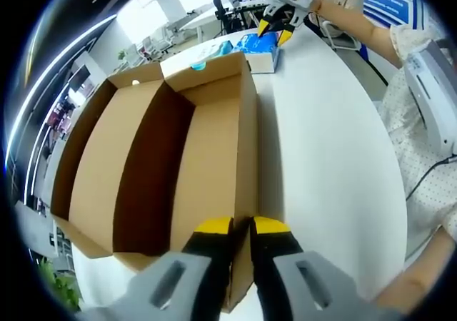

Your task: Operate the shoe box by opening the lid, removing the specified soft item, and placing it in the target area until the item is outside and the box remains undamaged.

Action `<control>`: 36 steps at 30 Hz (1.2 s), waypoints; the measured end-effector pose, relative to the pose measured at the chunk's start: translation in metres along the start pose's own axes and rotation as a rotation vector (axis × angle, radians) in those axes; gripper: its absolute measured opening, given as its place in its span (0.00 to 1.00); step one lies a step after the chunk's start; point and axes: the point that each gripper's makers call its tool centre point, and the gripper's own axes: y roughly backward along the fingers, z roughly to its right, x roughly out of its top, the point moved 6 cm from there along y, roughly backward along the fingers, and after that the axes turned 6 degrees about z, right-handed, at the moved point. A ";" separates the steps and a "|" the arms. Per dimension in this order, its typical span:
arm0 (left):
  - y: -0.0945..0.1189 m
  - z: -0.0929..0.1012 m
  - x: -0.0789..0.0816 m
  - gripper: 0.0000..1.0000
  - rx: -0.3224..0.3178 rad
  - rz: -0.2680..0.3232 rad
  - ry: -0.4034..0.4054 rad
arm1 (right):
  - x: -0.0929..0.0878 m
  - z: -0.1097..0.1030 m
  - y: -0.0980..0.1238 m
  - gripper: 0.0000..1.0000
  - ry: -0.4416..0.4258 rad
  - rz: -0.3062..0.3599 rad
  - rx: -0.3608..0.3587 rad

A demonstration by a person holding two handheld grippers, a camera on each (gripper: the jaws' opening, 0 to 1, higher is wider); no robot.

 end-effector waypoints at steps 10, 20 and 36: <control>0.000 -0.001 0.001 0.09 -0.001 -0.003 0.000 | -0.011 0.013 0.004 0.28 -0.036 0.086 0.075; -0.001 -0.001 0.002 0.09 -0.006 -0.004 0.004 | -0.016 0.025 0.006 0.28 -0.088 0.092 0.117; -0.001 0.000 0.001 0.09 -0.008 -0.006 0.002 | -0.020 0.039 0.004 0.28 -0.222 0.132 0.181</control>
